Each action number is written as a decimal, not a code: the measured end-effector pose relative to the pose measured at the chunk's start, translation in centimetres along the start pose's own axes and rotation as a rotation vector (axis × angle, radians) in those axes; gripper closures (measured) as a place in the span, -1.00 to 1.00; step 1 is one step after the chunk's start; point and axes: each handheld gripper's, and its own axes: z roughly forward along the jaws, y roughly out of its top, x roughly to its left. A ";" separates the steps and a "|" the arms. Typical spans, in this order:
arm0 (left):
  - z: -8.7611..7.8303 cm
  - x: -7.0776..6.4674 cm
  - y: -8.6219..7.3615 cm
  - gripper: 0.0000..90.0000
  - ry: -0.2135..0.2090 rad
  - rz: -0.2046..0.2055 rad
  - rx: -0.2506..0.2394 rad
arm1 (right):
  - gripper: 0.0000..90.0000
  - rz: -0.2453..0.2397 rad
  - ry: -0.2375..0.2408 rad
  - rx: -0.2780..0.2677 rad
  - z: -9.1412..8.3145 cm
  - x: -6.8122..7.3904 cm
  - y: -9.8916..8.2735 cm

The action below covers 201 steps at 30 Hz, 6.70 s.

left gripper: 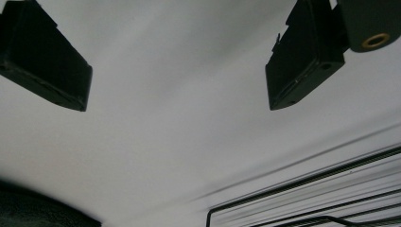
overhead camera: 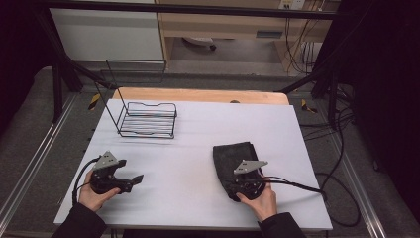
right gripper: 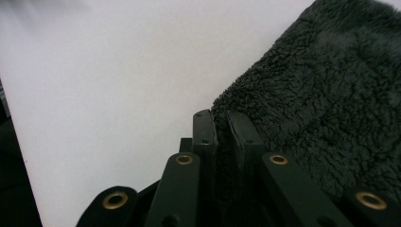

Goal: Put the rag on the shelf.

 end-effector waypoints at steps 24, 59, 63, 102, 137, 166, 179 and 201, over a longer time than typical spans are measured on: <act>0.1 0.0 0.0 -0.82 0.000 0.002 0.003 | 0.25 -0.035 -0.229 -0.014 4.6 -1.0 2.4; 0.2 0.0 0.0 -0.82 -0.003 0.004 0.005 | 0.88 -0.002 -0.171 -0.033 4.0 0.7 4.3; 0.2 0.0 0.0 -0.82 -0.003 0.003 0.005 | 0.88 -0.005 -0.144 -0.034 5.0 1.7 5.3; 3.3 -6.4 3.0 -0.67 -0.062 0.025 0.066 | -0.60 0.118 -0.057 -0.151 0.3 -3.0 3.1; 8.8 -14.6 3.2 0.84 -0.257 -0.124 0.209 | 0.58 0.201 0.011 0.009 0.7 -2.0 -1.4; 5.0 -12.2 3.1 0.08 -0.161 0.013 0.168 | 0.43 0.162 -0.018 -0.109 1.2 -1.6 0.3; 4.5 -9.5 3.5 -0.10 -0.128 -0.053 0.120 | 0.58 0.160 -0.002 -0.078 2.6 -1.2 0.0; 4.2 -8.7 3.4 -0.14 -0.114 -0.068 0.099 | 0.99 0.140 -0.058 -0.054 0.3 -1.6 0.9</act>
